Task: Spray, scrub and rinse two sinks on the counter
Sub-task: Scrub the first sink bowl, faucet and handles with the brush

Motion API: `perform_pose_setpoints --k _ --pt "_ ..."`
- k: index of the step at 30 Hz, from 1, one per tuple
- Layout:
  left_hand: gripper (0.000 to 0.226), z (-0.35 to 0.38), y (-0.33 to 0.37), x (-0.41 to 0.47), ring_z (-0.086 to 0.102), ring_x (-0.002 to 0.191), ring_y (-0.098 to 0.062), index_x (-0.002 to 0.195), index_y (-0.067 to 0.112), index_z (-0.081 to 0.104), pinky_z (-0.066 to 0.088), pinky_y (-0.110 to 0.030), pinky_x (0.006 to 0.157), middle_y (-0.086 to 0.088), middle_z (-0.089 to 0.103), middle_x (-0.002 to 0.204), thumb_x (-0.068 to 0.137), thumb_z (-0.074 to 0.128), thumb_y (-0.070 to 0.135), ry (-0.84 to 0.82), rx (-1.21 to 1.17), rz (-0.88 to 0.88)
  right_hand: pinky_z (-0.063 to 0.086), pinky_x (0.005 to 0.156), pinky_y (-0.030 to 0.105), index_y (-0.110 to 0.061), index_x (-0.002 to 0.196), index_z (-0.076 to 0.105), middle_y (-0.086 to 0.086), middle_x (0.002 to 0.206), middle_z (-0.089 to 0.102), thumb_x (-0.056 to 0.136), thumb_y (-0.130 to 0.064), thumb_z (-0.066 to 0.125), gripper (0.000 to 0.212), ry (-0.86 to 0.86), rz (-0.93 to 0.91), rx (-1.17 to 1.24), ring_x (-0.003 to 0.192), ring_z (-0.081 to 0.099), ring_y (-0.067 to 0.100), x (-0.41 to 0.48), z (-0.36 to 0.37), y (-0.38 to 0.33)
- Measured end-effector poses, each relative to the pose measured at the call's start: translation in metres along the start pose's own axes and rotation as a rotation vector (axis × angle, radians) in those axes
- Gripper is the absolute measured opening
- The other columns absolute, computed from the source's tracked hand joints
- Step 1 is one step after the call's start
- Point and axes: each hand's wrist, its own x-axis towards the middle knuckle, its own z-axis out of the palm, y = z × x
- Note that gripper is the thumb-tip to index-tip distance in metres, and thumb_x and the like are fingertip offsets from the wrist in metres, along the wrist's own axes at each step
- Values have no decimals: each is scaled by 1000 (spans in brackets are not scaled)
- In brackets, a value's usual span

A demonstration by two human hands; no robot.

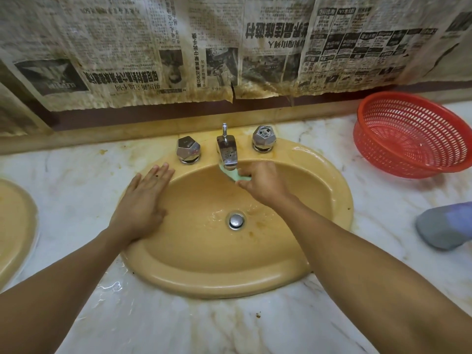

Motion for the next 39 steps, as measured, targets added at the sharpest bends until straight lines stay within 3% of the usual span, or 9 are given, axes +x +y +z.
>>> perform_pose_setpoints --k 5,9,13,16,21,25,31,35,39 --pt "108 1 -1 0 -4 158 -8 165 32 7 1 -41 129 14 -2 171 83 76 20 -2 16 4 55 74 34 -31 124 73 0 109 71 89 -35 75 35 41 16 -108 89 67 24 3 -4 4" --pt "104 0 0 0 -4 158 -8 165 31 7 0 -39 129 14 -2 171 86 75 21 7 21 6 59 75 40 -25 123 73 5 101 73 94 -31 68 30 -71 -76 -214 87 68 27 -10 20 3" --pt "94 4 1 -1 -2 157 -7 165 26 8 -2 -30 126 10 0 171 92 64 7 25 -23 6 56 69 37 -19 117 72 8 102 70 95 -25 62 24 -29 -15 -272 88 67 32 -12 26 25" --pt "91 9 -4 -14 -5 157 -7 165 23 5 2 -32 128 8 -2 172 91 52 -1 37 -37 11 55 75 36 -17 114 72 7 104 66 92 -20 60 25 -220 35 -487 92 66 31 -12 25 50" --pt "98 9 -8 -25 -5 158 -9 165 21 5 -4 -27 125 9 -3 172 85 59 7 34 -23 3 55 87 34 -19 115 73 5 115 66 80 -41 76 41 -534 -12 -580 107 65 27 -14 14 59" --pt "95 6 -2 -24 1 158 -11 165 21 13 1 -29 127 7 5 172 86 64 6 47 -46 -35 49 78 30 -17 97 80 2 86 71 81 -42 79 29 -807 -131 -421 90 56 21 -55 31 38" --pt "88 3 16 -32 12 158 -20 163 10 22 10 -34 128 -5 16 170 82 48 -14 71 -140 -119 49 80 26 -23 111 80 -10 98 71 87 -32 79 26 -872 -173 -90 96 62 13 -84 33 -22" --pt "92 6 28 -66 3 159 -23 164 10 9 12 -40 128 -5 -1 172 85 51 29 7 -18 -126 48 59 26 -29 81 81 -15 76 70 78 -32 84 6 -922 -29 -172 64 57 15 -79 -23 0" --pt "91 10 39 -77 -8 159 -23 164 12 12 7 -42 129 -2 -14 171 85 39 48 -24 28 -198 47 60 27 -27 82 82 -9 82 73 79 -34 83 8 -858 18 -162 66 58 15 -92 -38 -4"
